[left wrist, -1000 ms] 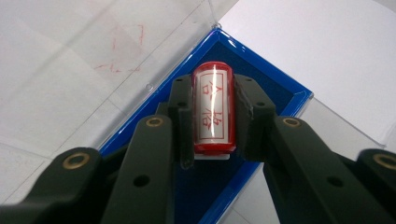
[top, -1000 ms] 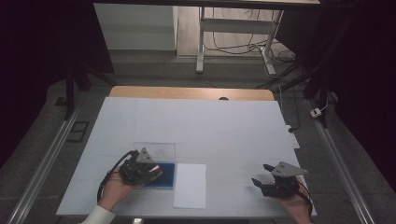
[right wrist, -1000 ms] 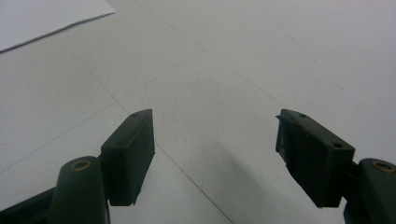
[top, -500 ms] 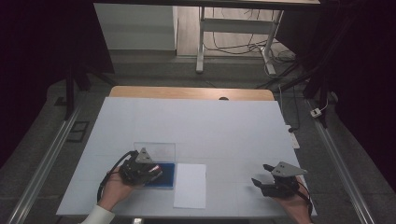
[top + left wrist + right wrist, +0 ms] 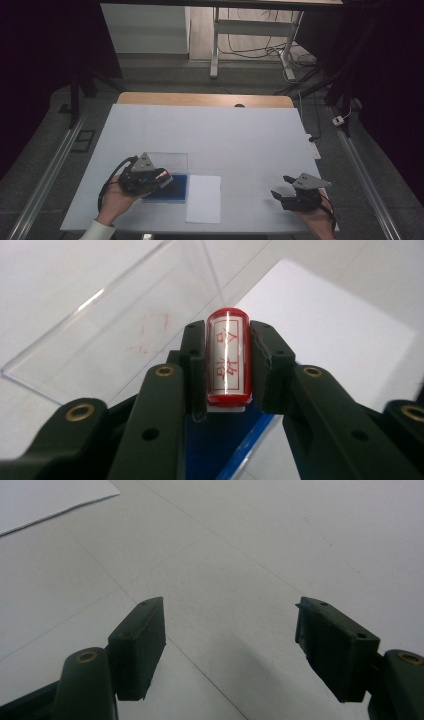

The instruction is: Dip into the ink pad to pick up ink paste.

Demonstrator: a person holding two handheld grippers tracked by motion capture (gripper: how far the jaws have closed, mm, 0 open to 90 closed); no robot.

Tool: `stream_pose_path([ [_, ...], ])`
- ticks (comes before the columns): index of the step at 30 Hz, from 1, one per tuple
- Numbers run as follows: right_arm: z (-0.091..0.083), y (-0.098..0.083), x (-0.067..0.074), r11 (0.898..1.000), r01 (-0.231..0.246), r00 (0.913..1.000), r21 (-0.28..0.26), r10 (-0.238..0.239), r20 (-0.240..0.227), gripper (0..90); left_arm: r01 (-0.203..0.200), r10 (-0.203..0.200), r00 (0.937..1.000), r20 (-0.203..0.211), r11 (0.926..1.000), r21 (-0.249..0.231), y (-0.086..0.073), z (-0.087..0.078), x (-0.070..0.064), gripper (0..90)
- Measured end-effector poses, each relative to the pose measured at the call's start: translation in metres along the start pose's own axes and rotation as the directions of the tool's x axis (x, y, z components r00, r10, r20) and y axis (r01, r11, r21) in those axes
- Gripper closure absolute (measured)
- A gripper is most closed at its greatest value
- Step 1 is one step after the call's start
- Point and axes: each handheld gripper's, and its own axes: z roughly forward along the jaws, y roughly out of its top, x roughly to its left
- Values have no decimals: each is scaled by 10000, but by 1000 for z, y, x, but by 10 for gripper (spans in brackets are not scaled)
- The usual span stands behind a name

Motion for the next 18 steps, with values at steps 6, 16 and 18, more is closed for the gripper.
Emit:
stream_pose_path([
  [6, 0, 0, 1, 10000, 21, 10000, 9, -21, -13, 277, -260, 258, 9996, -66, 9994, -221, 5, -16, -4, 703],
  [16, 1, 0, 1, 10000, -17, 10000, 35, 18, -19, 277, -210, 188, 9993, -333, 9975, -674, 8, -35, -6, 700],
  [18, 0, 0, 1, 10000, -3, 10000, 57, 3, -1, 277, -230, 212, 9994, -286, 9978, -629, 9, -37, -6, 701],
])
